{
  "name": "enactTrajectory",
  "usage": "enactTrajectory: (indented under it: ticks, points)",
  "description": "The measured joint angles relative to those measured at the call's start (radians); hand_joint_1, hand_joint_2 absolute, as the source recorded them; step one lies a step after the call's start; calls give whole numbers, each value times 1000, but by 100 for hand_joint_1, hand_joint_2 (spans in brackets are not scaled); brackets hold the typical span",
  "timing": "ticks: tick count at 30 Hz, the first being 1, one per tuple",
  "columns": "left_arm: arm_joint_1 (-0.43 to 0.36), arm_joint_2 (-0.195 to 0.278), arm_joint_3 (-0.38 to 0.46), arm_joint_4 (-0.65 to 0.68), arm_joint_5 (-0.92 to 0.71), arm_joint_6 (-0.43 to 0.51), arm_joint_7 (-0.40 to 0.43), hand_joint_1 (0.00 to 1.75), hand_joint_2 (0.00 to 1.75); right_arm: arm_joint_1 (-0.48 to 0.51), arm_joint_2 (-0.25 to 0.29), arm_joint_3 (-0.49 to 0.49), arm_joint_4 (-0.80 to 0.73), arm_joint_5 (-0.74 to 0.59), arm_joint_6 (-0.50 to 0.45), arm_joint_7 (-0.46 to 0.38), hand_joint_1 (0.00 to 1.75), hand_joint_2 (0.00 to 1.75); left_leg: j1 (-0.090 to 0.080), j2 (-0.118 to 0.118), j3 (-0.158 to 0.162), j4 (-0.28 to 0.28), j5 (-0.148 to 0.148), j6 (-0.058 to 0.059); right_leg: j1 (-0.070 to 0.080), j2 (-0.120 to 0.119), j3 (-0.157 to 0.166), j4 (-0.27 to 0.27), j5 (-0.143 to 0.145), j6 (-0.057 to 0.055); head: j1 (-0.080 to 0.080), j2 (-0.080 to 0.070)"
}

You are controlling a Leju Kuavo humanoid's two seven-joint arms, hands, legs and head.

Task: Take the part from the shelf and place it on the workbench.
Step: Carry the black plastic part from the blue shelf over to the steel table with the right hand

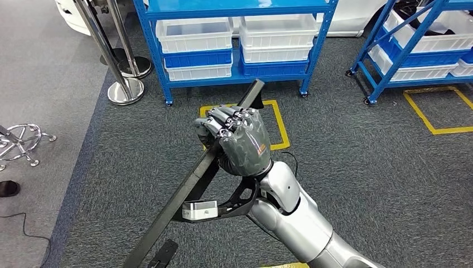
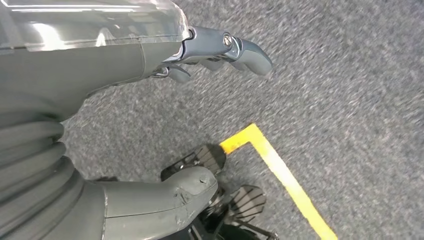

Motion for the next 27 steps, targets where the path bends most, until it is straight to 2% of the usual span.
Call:
enactTrajectory:
  ticks: [1,3,4,5,8,9,11,13,14,15,16,17,19,20,21,22,23,25,27]
  points:
    - [1,-2,0,0,-1,2,0,0,175,0,-2,1,1,0,0,0,175,175,-1,0,-4,3,2,-1,1,0,36,-47,21,-4,0,0]
    - [1,-6,-1,0,-2,7,-1,0,175,-3,-4,1,1,0,0,0,175,175,-5,0,-10,12,1,-4,6,-7,123,-180,57,-17,0,0]
    - [1,-7,-2,0,-3,9,-2,0,175,-5,-4,2,1,0,0,0,175,175,-7,1,-13,16,0,-8,9,-10,150,-227,65,-23,0,0]
    - [0,-8,-2,0,-3,10,-3,0,175,-7,-4,2,1,0,1,1,175,175,-8,3,-15,18,0,-13,12,-12,162,-250,65,-28,0,0]
    - [-1,-8,-4,0,-3,10,-5,0,175,-9,-7,2,1,-2,3,2,175,175,-7,9,-17,20,-2,-29,10,-3,163,-264,71,-38,0,0]
    - [-2,-8,-4,0,-3,10,-5,0,175,-10,-7,2,1,-2,4,2,175,175,-6,7,-22,32,-14,-35,7,1,164,-269,75,-43,0,0]
    - [-2,-8,-5,0,-4,10,-5,0,175,-12,-7,2,1,-2,4,3,175,175,0,-1,-57,113,-66,-46,2,9,164,-275,81,-49,-1,0]
    - [-1,-8,-6,0,-5,9,-5,0,175,-10,-8,3,2,-2,4,3,175,175,7,-3,-114,239,-124,-56,1,21,160,-275,83,-51,-1,0]
    - [0,-7,-6,0,-6,8,-6,0,175,-8,-8,3,2,-3,4,3,175,175,11,-3,-132,278,-131,-60,1,28,159,-274,84,-50,-1,0]
    - [0,-6,-7,0,-7,7,-6,0,175,-6,-9,4,2,-3,3,3,175,175,14,-3,-134,281,-119,-63,0,37,158,-272,85,-49,-1,0]
    - [1,-4,-7,0,-7,7,-7,0,175,-4,-9,4,2,-4,3,3,175,175,17,-6,-117,247,-90,-65,-1,46,157,-271,86,-47,-1,0]
    - [1,-1,-7,0,-5,7,-8,0,175,-2,-10,5,2,-4,2,3,175,175,21,-17,-87,182,-51,-66,-2,56,157,-268,86,-45,-1,0]
    - [1,5,-7,0,1,7,-12,0,175,-2,-10,5,2,-4,2,3,175,175,27,-60,-31,62,-7,-66,-3,77,151,-263,88,-36,-1,0]
    - [1,8,-7,0,4,7,-14,0,175,-2,-10,6,1,-4,2,3,175,175,28,-76,-18,31,-1,-64,-4,87,146,-262,91,-29,-1,0]
    - [2,11,-7,0,7,8,-15,0,175,0,-10,6,1,-4,2,2,175,175,26,-82,-15,22,-4,-61,-6,97,141,-263,96,-21,-1,0]
    - [2,13,-7,0,9,9,-17,0,175,1,-10,6,1,-4,2,2,175,175,24,-74,-15,18,-1,-56,-7,108,136,-266,101,-12,-1,0]
    - [1,14,-7,0,10,9,-17,0,175,3,-10,7,1,-4,1,2,175,175,24,-62,-14,14,4,-48,-9,110,134,-266,103,-6,-1,0]
    - [-1,15,-7,0,11,10,-19,0,175,4,-11,7,1,-4,1,1,175,175,25,-39,-11,2,13,-30,-8,78,118,-239,83,0,0,0]
    - [0,16,-7,0,12,10,-20,0,175,5,-11,8,2,-4,1,0,175,175,21,-14,-12,-2,17,-20,-6,30,67,-132,23,1,0,0]
